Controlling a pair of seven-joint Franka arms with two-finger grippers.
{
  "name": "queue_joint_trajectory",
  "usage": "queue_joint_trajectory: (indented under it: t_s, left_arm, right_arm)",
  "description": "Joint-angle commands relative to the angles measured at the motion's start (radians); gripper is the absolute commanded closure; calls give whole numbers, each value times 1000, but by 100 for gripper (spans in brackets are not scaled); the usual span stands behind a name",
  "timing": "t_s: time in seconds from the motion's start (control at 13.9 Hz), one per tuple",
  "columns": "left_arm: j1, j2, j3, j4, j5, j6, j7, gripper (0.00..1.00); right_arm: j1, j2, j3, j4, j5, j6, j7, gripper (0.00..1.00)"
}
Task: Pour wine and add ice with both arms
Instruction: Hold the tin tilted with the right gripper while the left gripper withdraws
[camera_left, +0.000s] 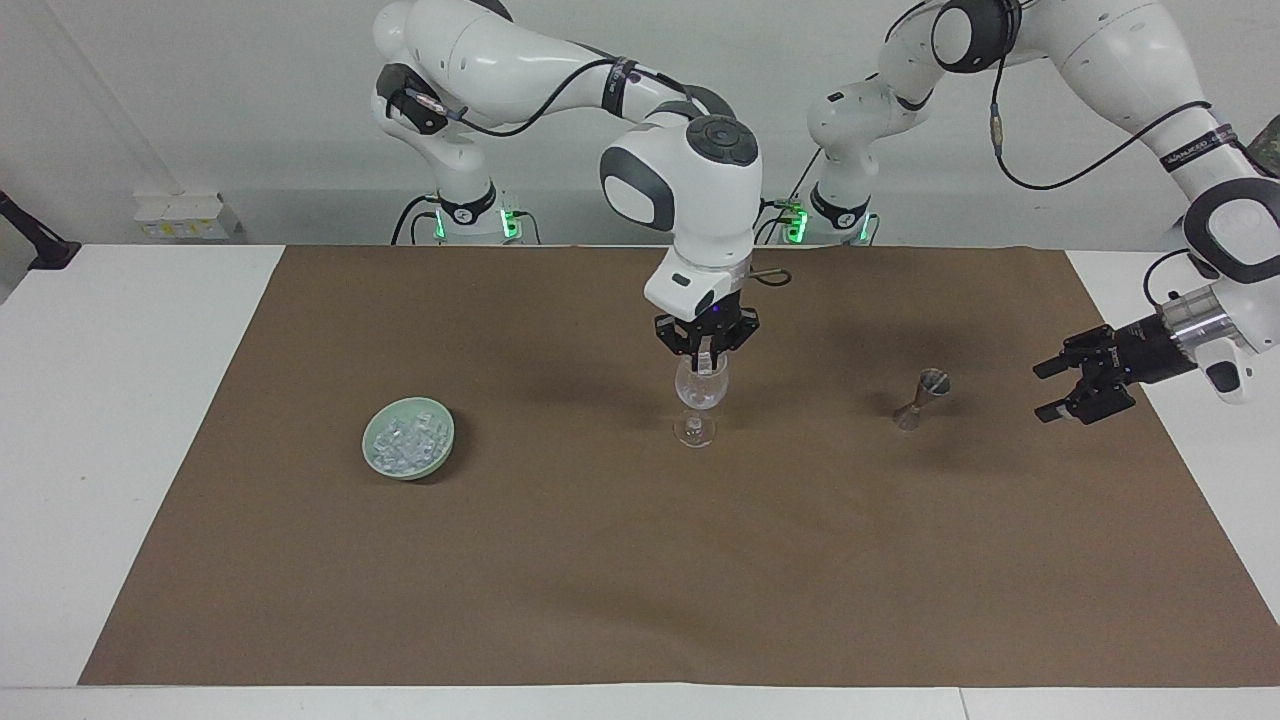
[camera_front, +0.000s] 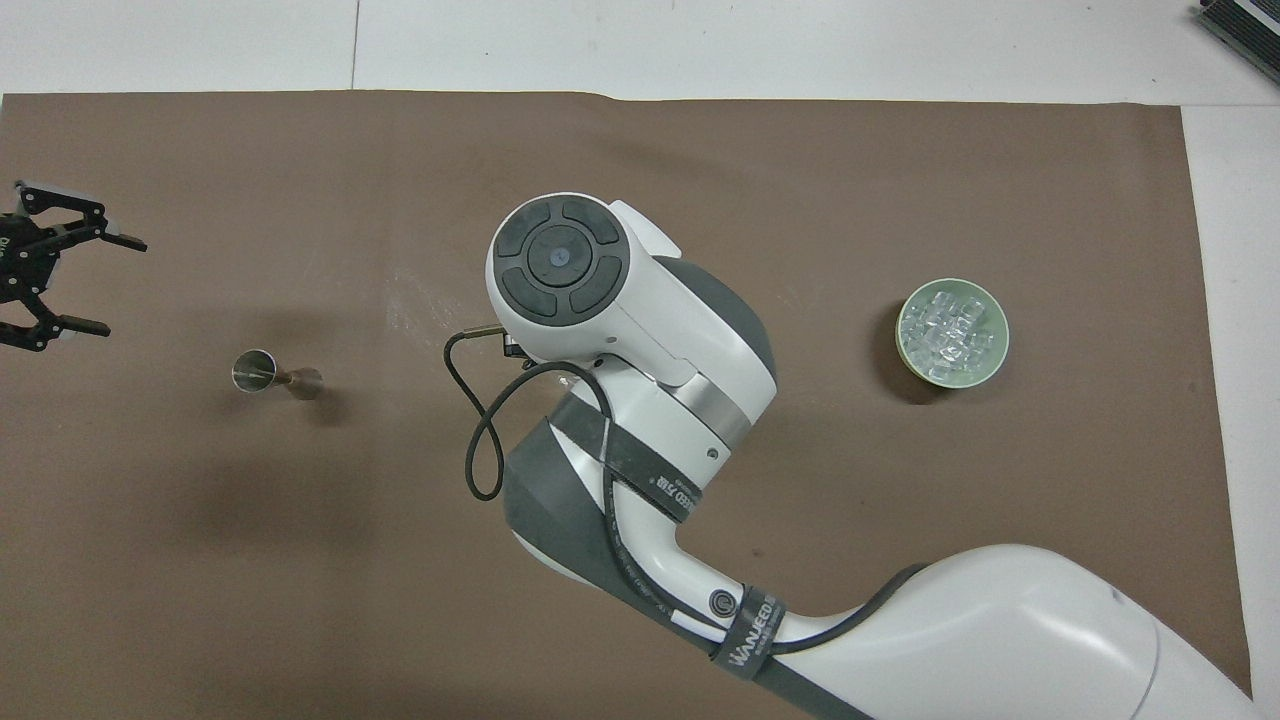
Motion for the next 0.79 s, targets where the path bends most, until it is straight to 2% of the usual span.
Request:
queue_joint_trajectory:
  t_s: [0.0, 0.29, 0.72]
  left_arm:
    - [-6, -19, -28, 46, 76, -28, 6, 0]
    - [-6, -63, -80, 61, 154, -30, 25, 0]
    - [-20, -168, -111, 60, 252, -36, 177, 0]
  right_arm:
    - [-5, 14, 27, 12, -32, -17, 36, 75]
    - [-4, 14, 27, 13, -32, -14, 36, 73]
    - [-5, 1, 40, 13, -32, -44, 36, 71]
